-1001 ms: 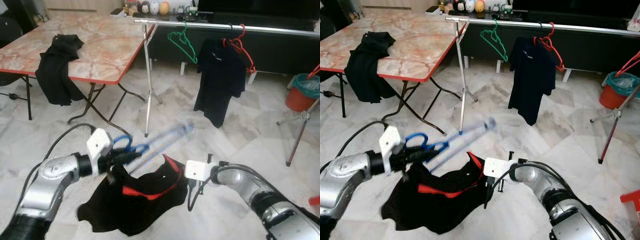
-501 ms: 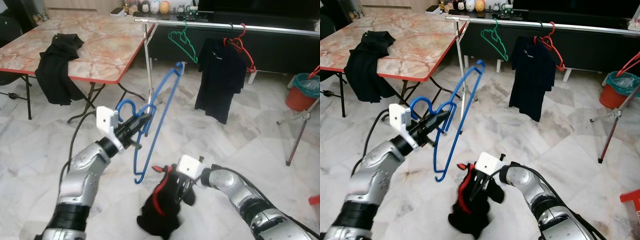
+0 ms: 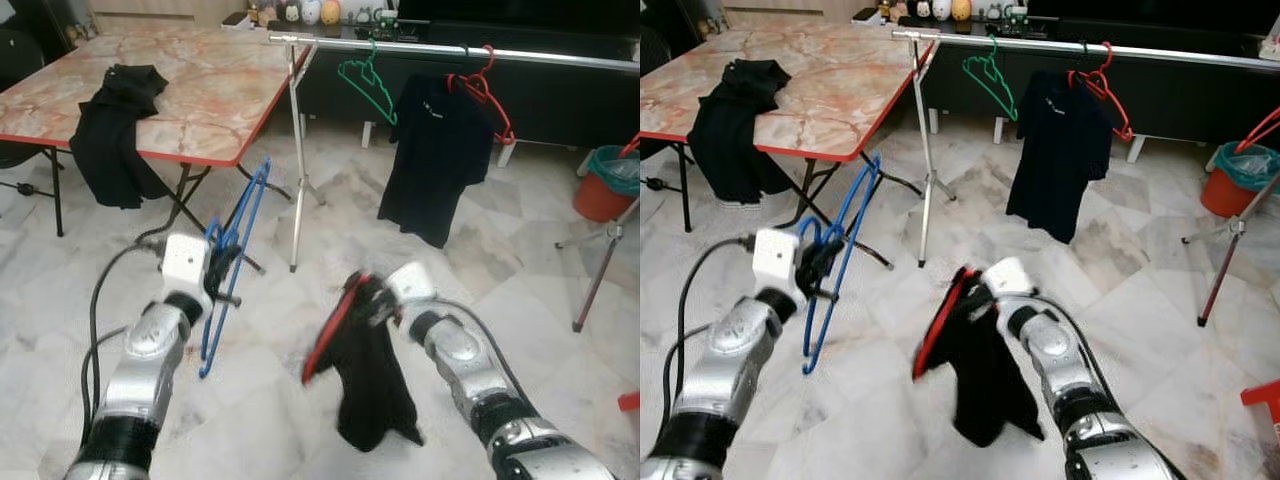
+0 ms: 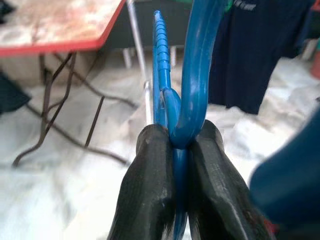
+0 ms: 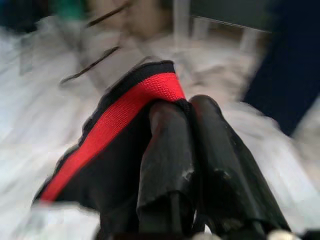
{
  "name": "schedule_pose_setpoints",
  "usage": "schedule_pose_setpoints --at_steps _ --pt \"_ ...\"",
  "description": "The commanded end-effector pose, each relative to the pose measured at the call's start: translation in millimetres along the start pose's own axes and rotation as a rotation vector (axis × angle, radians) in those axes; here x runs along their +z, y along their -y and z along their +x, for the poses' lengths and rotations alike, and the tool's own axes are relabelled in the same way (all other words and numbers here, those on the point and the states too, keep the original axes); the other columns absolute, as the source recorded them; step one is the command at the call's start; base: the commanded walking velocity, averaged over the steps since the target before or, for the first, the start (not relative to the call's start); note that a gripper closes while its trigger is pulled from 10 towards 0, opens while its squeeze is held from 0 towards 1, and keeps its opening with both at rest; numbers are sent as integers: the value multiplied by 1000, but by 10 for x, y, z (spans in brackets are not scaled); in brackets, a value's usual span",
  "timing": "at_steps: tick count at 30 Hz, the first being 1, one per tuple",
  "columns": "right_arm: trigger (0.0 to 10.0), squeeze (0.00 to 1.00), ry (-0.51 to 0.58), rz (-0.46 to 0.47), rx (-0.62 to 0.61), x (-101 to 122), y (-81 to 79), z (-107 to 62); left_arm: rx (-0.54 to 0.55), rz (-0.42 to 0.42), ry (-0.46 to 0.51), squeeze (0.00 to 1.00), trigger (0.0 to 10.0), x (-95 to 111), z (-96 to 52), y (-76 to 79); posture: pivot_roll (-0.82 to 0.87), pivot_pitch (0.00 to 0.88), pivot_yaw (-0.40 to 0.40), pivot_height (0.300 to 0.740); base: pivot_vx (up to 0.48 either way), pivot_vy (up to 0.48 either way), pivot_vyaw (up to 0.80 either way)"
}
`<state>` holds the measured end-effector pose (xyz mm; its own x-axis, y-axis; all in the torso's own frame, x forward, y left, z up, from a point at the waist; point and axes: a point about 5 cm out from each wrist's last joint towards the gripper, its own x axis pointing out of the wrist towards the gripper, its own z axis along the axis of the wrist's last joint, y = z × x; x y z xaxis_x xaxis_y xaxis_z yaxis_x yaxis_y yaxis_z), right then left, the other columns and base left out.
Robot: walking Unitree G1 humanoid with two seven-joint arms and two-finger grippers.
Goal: Hang hanger
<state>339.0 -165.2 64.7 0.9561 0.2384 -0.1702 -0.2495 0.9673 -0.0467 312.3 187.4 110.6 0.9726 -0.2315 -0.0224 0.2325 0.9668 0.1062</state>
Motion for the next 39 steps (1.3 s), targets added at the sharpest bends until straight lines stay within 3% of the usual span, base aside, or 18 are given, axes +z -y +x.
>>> schedule_pose_setpoints --at_steps 1,2,3,7,8,9,10,13,17,39 --pt "0 0 30 53 -106 2 96 -37 51 13 37 0 10000 45 -8 -50 56 70 27 740 0 0 0" --pt "0 0 88 106 -226 34 197 -83 104 3 20 0 10000 -26 -58 -96 54 68 34 740 0 0 0" --pt "0 0 108 132 -266 43 224 -100 117 7 12 0 10000 -55 -76 -106 56 65 34 740 0 0 0" --pt "0 0 156 99 -311 74 223 -141 145 -25 -7 0 10000 -140 -105 -106 60 62 34 740 0 0 0" --pt "2157 0 174 78 -312 82 201 -156 154 -33 -8 0 10000 -158 -104 -109 63 60 34 740 0 0 0" --pt "6392 0 191 77 -319 89 182 -169 160 -35 -8 0 10000 -170 -103 -110 60 60 34 740 0 0 0" --pt "10000 0 206 77 -326 97 169 -182 174 -58 -1 0 10000 -169 -95 -109 54 56 34 740 0 0 0" --pt "10000 0 233 66 -331 124 148 -197 184 -101 13 0 10000 -153 -72 -81 55 52 33 740 0 0 0" --pt "10000 0 261 60 -355 220 154 -168 154 -74 9 0 10000 -147 -24 28 54 35 30 740 0 334 0" --pt "10000 0 286 56 -352 337 101 -109 103 -58 46 0 10000 -57 111 112 63 0 34 740 0 385 0"
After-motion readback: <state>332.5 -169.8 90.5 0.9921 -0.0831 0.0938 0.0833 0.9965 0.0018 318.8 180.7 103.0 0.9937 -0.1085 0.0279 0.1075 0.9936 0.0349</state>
